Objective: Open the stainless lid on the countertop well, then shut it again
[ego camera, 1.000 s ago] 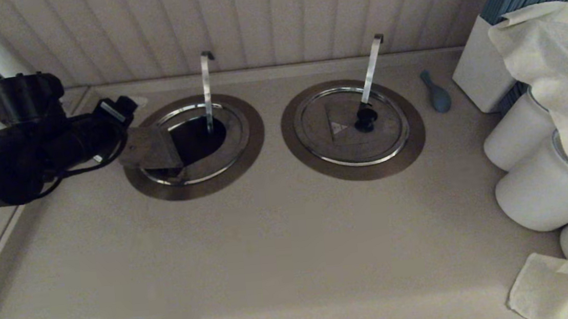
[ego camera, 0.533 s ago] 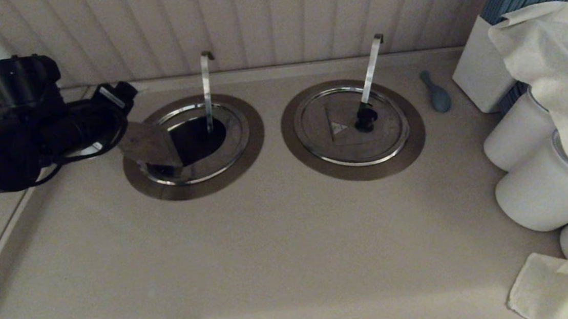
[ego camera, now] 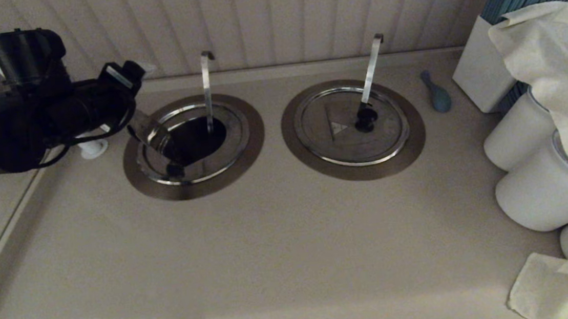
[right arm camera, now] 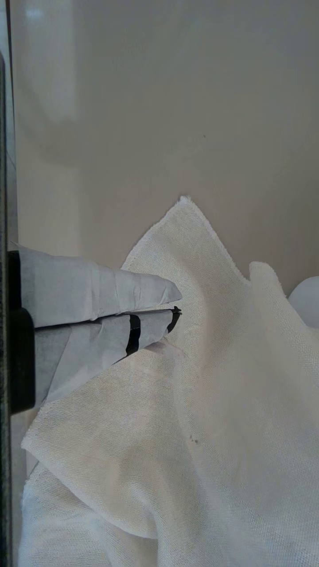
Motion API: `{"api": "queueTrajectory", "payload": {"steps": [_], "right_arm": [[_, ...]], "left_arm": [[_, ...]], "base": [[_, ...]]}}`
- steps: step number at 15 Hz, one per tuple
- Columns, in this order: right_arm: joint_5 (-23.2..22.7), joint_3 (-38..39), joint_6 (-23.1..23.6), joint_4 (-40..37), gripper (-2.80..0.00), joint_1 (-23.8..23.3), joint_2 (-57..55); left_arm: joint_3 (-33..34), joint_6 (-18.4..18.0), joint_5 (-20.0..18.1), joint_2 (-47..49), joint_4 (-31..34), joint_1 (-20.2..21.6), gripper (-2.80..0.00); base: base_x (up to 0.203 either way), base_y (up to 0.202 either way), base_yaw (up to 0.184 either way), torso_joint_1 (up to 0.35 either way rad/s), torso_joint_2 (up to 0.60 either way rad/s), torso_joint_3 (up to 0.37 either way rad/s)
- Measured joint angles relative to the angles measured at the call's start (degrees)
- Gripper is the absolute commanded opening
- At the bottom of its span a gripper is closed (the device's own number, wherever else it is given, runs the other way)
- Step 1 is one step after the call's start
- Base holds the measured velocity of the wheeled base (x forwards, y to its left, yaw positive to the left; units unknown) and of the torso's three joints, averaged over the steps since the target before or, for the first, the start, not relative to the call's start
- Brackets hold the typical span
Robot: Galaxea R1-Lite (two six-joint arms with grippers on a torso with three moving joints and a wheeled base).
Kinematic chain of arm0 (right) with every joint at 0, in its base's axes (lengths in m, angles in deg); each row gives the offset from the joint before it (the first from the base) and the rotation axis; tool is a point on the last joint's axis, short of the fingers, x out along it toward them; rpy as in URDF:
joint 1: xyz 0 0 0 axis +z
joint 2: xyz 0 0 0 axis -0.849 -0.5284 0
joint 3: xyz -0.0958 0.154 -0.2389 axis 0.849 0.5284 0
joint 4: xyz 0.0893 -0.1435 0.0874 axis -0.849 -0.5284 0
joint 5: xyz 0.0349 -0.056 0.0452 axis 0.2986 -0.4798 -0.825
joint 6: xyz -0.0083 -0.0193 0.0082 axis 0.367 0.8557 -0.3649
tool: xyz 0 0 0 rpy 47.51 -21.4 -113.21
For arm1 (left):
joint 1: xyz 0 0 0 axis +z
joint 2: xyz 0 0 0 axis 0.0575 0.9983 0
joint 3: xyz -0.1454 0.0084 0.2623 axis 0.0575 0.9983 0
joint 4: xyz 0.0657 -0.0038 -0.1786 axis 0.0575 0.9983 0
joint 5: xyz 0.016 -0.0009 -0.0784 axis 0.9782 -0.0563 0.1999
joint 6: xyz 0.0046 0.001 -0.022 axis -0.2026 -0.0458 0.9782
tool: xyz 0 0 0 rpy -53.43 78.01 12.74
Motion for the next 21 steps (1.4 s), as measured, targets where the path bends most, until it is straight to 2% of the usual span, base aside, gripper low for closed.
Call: {"api": "queueTrajectory", "payload": {"steps": [7, 12, 16, 18, 21], "right_arm": [[0.02, 0.0, 0.0, 0.0, -2.8, 0.0, 0.0], [0.02, 0.0, 0.0, -0.02, -2.8, 0.0, 0.0], [0.02, 0.0, -0.02, 0.0, -2.8, 0.0, 0.0], [0.02, 0.0, -0.02, 0.01, -2.8, 0.0, 0.0], [0.02, 0.0, -0.02, 0.0, -2.8, 0.0, 0.0]], "left_arm": [[-8.46, -0.08, 4.66, 3.75, 3.58, -7.49, 0.0], [-8.4, -0.2, 4.93, 3.01, 5.59, -7.62, 0.0], [-4.57, -0.66, 4.52, -0.95, 5.62, -4.63, 0.0], [-1.46, -3.91, 3.07, -4.22, 7.24, -2.39, 0.0], [6.72, -14.31, 2.65, -9.72, 9.8, -1.3, 0.0]], "base": [[0.0, 0.0, 0.0, 0.0, 0.0, 0.0], [0.0, 0.0, 0.0, 0.0, 0.0, 0.0], [0.0, 0.0, 0.0, 0.0, 0.0, 0.0], [0.0, 0.0, 0.0, 0.0, 0.0, 0.0], [0.0, 0.0, 0.0, 0.0, 0.0, 0.0]]}}
